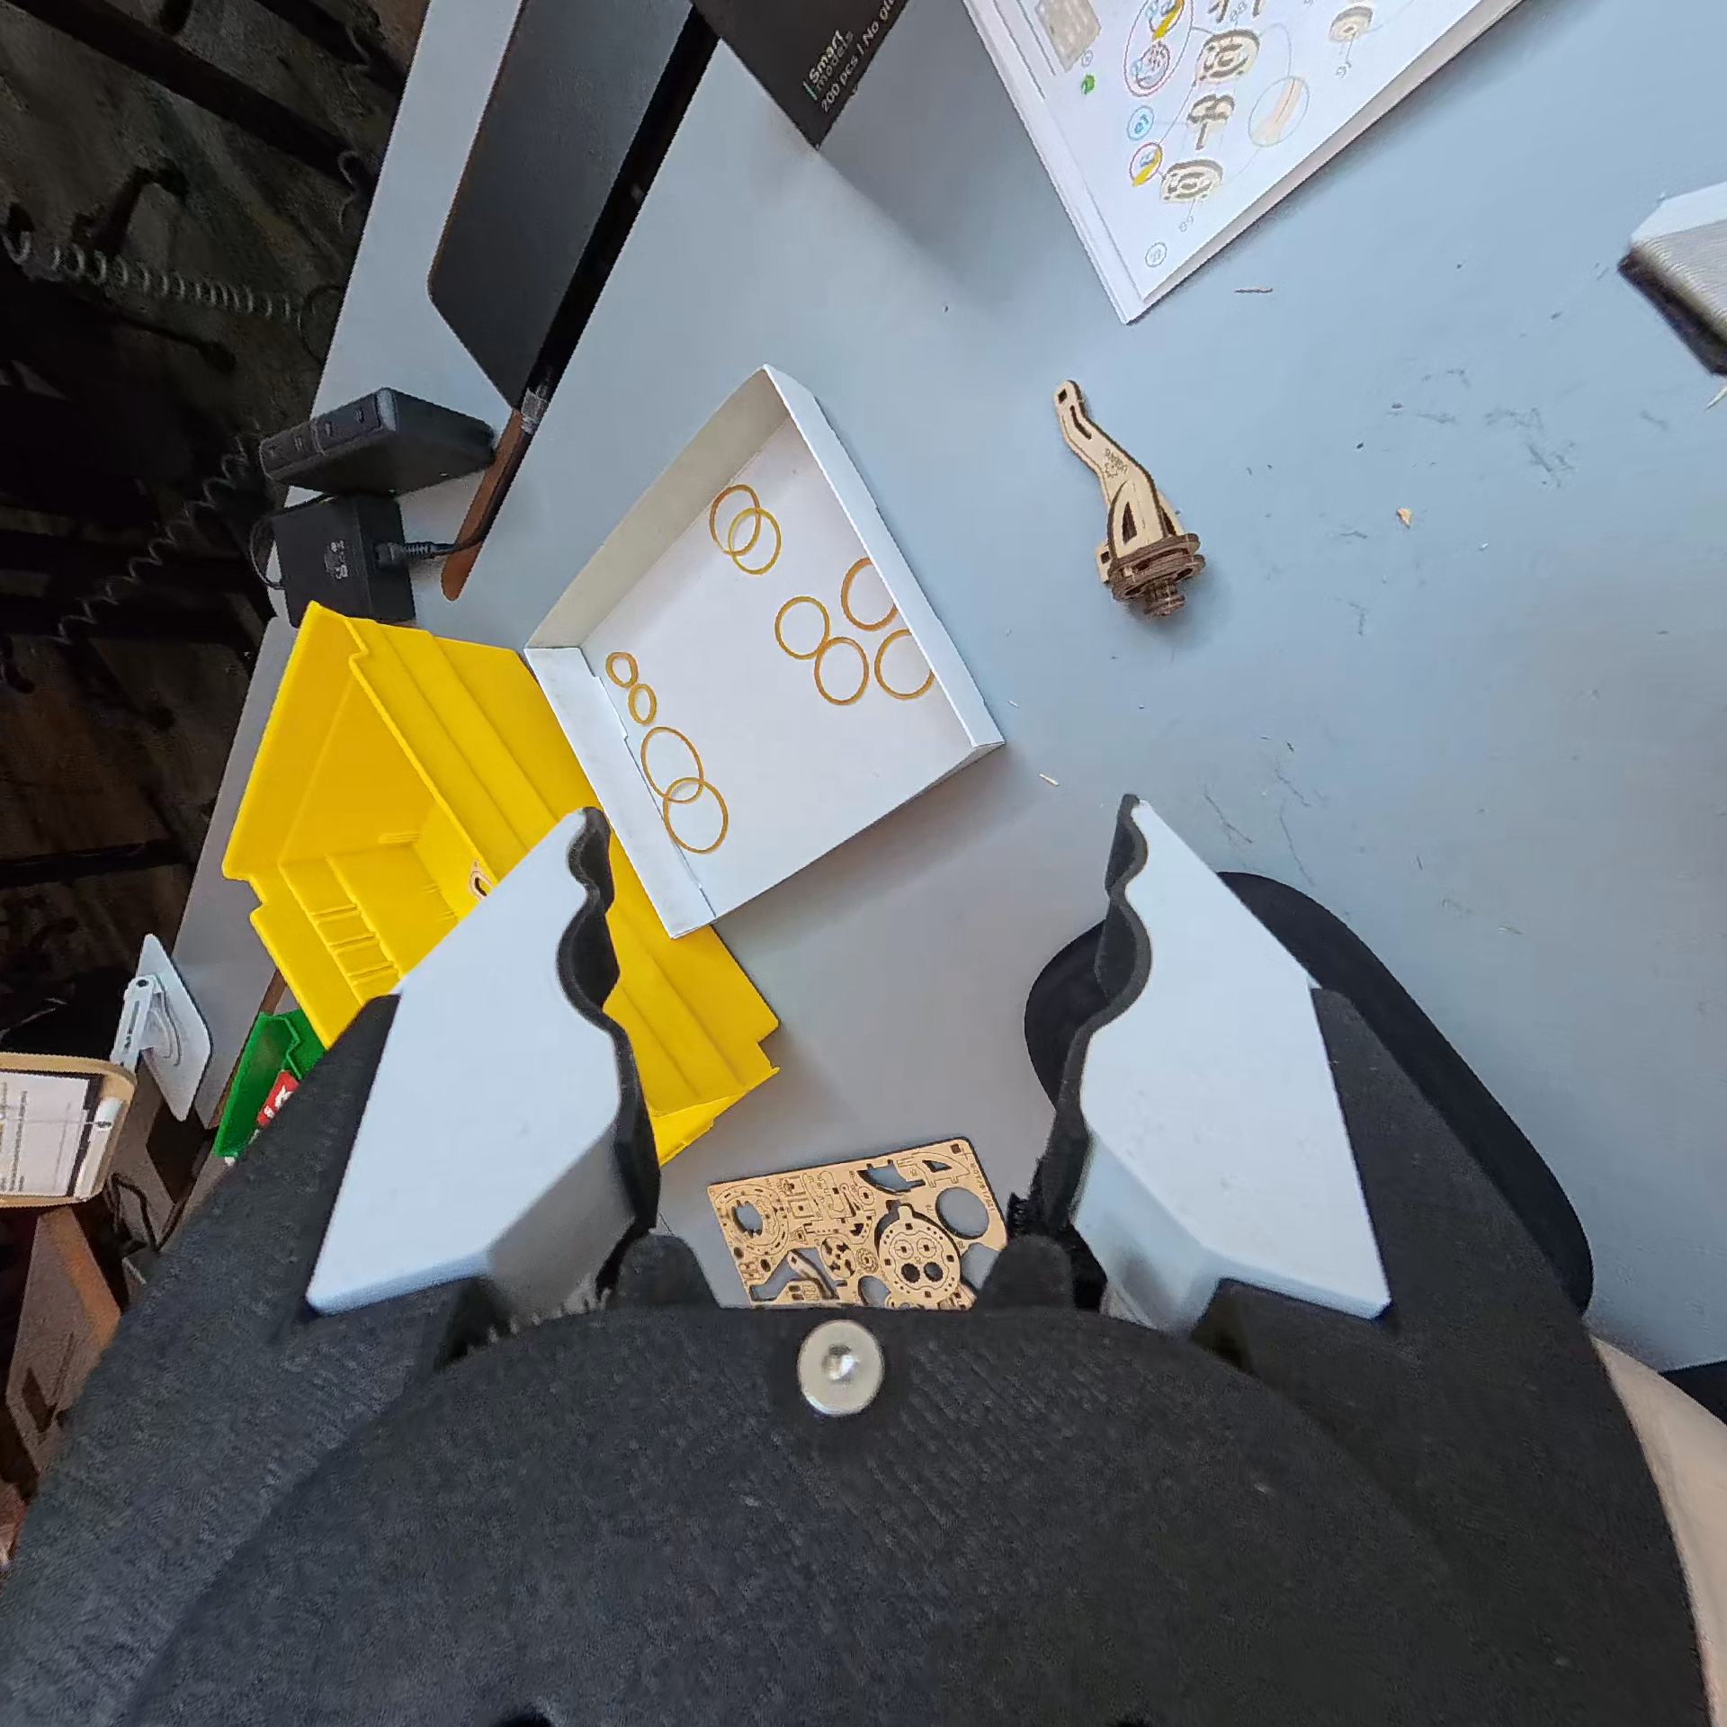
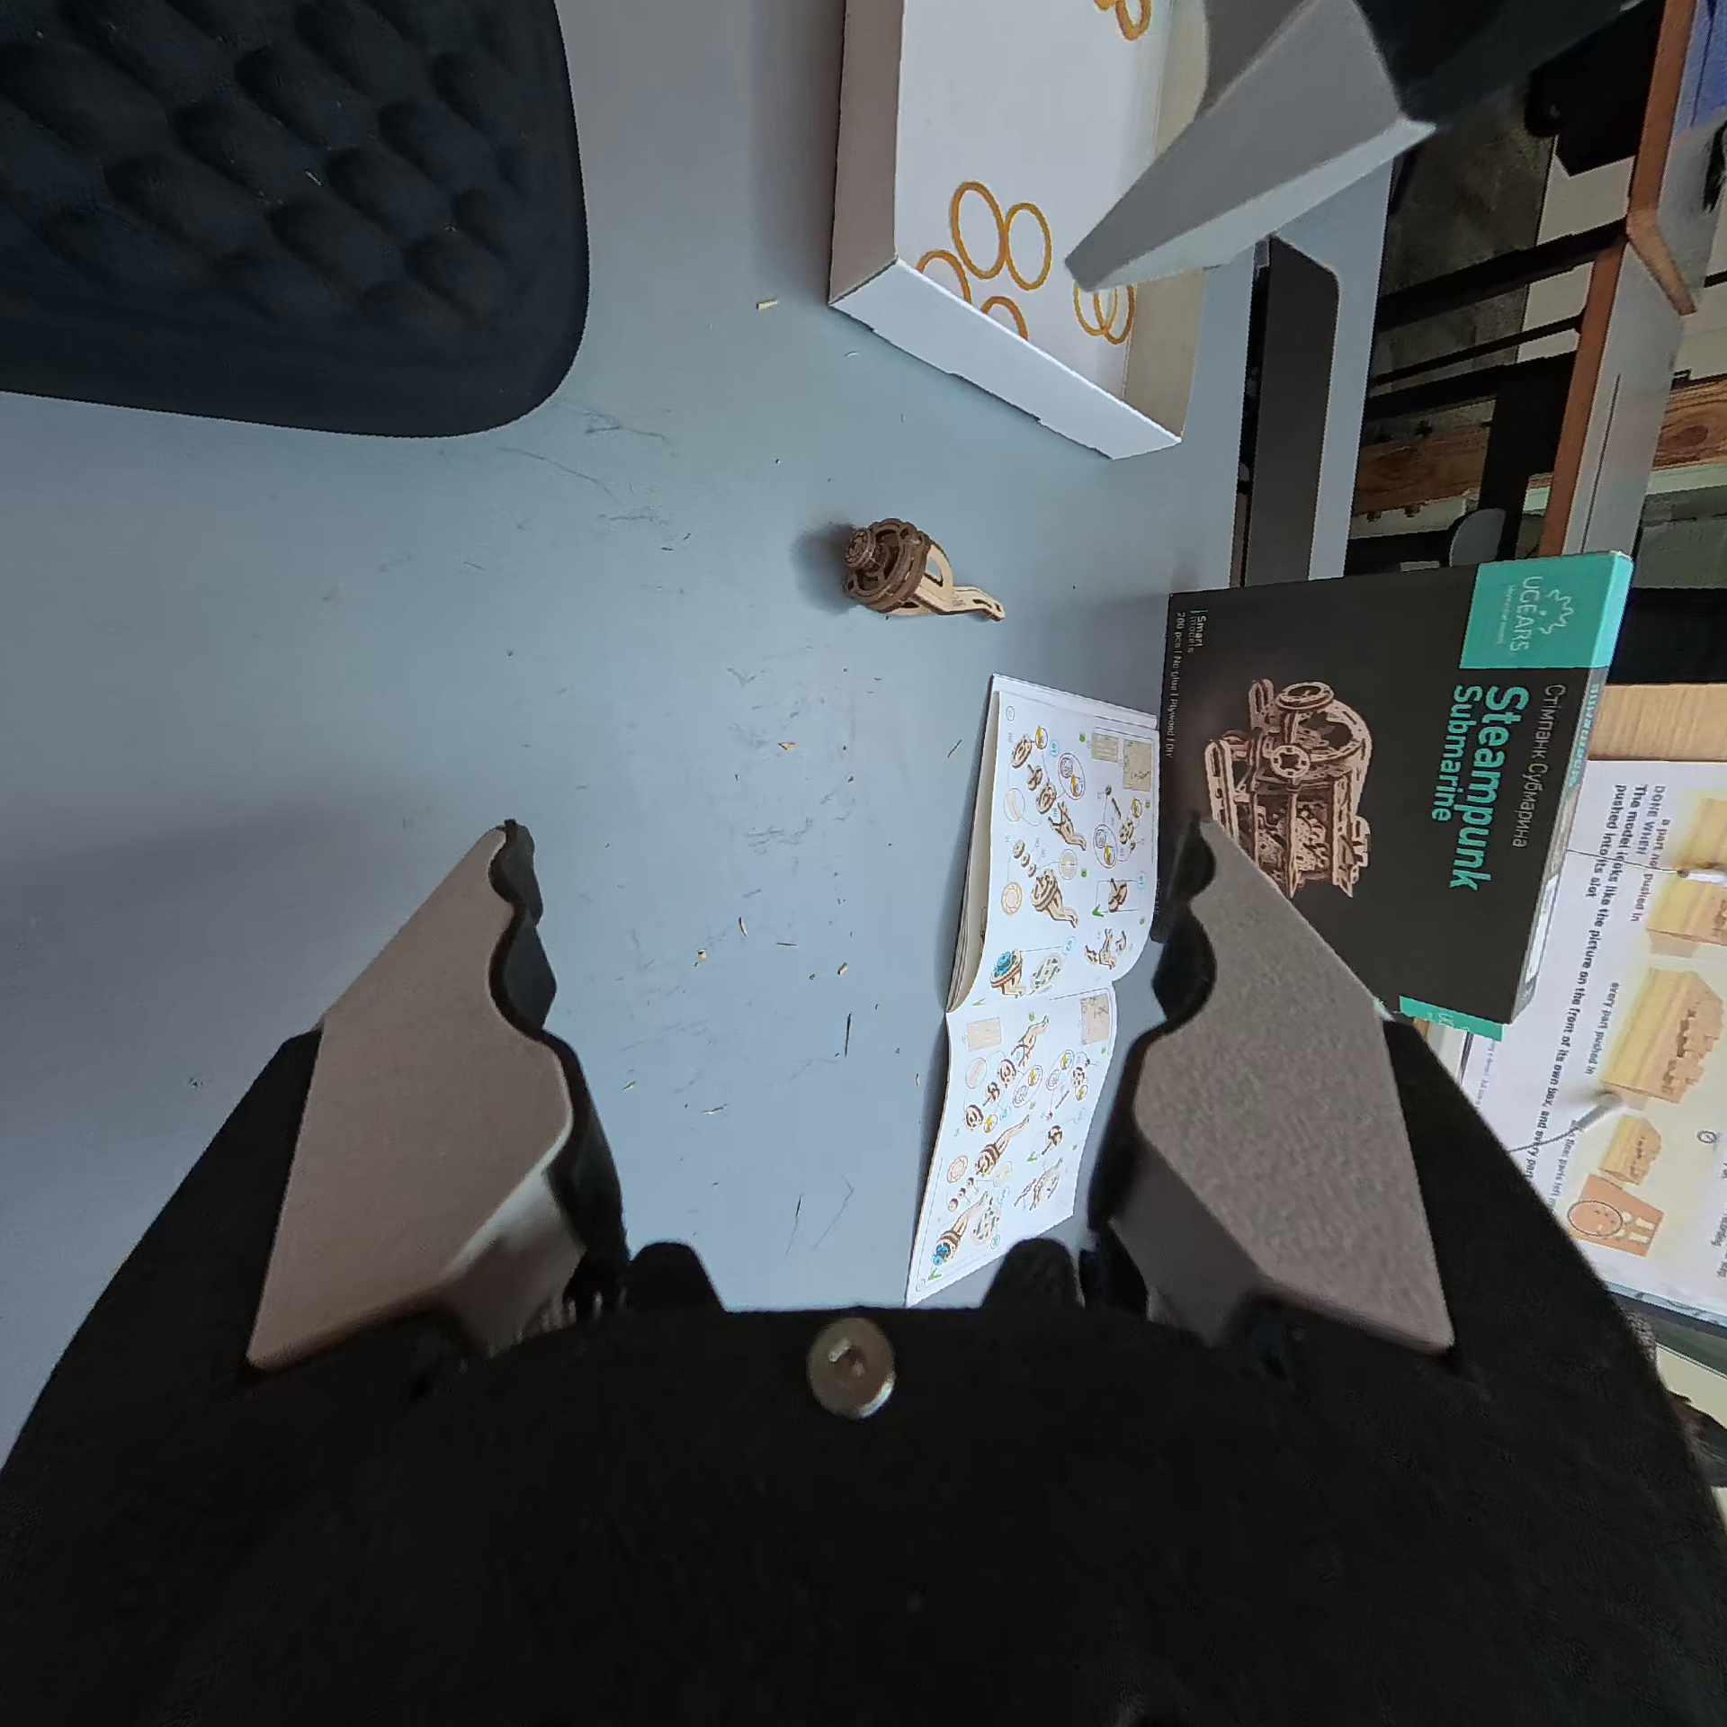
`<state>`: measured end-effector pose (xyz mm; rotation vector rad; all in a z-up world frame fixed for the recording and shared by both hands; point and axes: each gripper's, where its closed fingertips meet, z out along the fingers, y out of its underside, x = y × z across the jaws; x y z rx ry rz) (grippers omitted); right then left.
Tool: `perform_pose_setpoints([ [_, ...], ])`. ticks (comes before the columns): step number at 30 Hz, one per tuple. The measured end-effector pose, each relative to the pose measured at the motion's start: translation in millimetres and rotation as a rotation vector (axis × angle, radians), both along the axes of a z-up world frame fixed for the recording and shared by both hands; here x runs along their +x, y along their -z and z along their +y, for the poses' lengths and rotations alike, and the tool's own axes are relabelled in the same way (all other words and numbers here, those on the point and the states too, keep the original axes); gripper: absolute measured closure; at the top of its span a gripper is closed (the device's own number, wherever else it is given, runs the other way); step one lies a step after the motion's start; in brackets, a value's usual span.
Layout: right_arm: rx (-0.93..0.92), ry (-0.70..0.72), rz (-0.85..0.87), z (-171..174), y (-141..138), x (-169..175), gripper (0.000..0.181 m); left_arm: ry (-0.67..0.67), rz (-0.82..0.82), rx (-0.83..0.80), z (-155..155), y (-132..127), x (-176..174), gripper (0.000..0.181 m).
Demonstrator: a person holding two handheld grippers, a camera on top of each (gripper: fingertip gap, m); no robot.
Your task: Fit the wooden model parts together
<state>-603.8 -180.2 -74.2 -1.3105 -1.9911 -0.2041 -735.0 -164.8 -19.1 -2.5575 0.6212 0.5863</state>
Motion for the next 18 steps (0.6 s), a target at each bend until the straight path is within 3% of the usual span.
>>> perform_pose_setpoints([
  [18, -0.009, 0.002, -0.047, -1.0, 7.2, 5.5, 0.055, -0.033, 0.011, -0.023, -2.2, 5.0, -8.3, 0.077],
])
